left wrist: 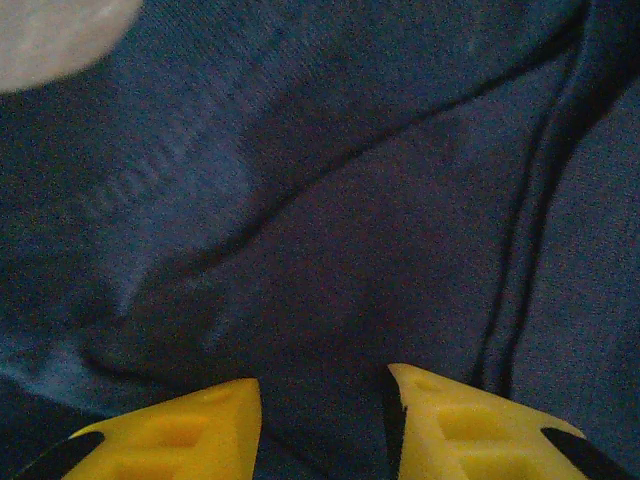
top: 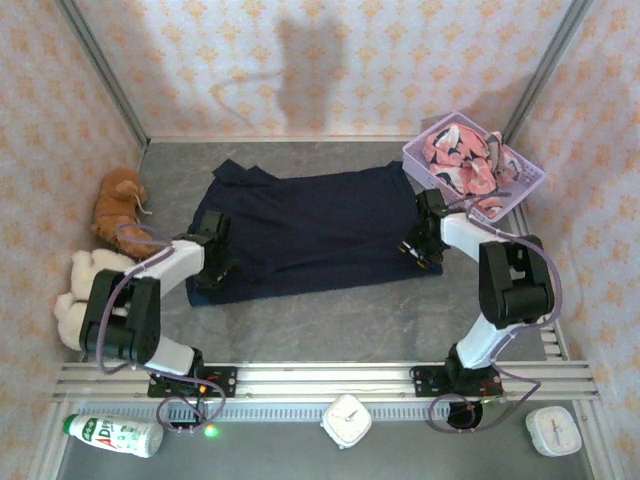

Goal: Fold and stack the mixed laundry pile

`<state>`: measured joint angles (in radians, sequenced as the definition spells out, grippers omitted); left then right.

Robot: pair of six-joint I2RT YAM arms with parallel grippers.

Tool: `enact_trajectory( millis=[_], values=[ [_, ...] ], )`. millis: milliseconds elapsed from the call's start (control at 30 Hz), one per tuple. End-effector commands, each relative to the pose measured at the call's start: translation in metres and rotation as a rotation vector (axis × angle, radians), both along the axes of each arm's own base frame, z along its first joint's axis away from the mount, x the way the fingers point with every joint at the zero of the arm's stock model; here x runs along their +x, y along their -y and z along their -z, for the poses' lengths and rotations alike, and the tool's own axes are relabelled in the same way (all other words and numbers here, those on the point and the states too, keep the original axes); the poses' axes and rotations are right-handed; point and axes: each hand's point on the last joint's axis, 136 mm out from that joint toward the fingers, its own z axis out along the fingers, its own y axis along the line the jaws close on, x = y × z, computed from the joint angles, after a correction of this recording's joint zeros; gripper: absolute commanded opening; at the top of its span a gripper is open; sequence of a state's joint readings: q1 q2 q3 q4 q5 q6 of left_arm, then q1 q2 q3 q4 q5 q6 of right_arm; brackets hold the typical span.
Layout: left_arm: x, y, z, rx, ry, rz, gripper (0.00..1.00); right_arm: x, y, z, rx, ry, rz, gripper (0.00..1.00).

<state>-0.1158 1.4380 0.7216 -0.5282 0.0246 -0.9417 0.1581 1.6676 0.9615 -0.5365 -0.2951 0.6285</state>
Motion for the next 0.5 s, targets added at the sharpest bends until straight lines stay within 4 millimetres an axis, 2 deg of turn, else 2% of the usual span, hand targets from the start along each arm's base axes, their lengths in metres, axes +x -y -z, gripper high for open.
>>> enact_trajectory(
  millis=[0,133,300,467],
  values=[
    [-0.024,-0.015,-0.017,0.065,-0.004,-0.064,0.46,-0.020,-0.005,-0.003,0.044,-0.048,-0.014,0.55],
    [-0.021,-0.005,-0.041,0.035,0.077,-0.032,0.55,-0.001,-0.011,-0.029,0.060,0.024,-0.076,0.59],
    [-0.015,0.028,-0.053,-0.007,0.113,0.062,0.55,0.025,-0.015,-0.053,0.059,0.092,-0.091,0.60],
    [-0.011,0.058,-0.047,-0.028,0.121,0.115,0.52,0.039,-0.016,-0.065,0.059,0.124,-0.088,0.60]
  ],
)
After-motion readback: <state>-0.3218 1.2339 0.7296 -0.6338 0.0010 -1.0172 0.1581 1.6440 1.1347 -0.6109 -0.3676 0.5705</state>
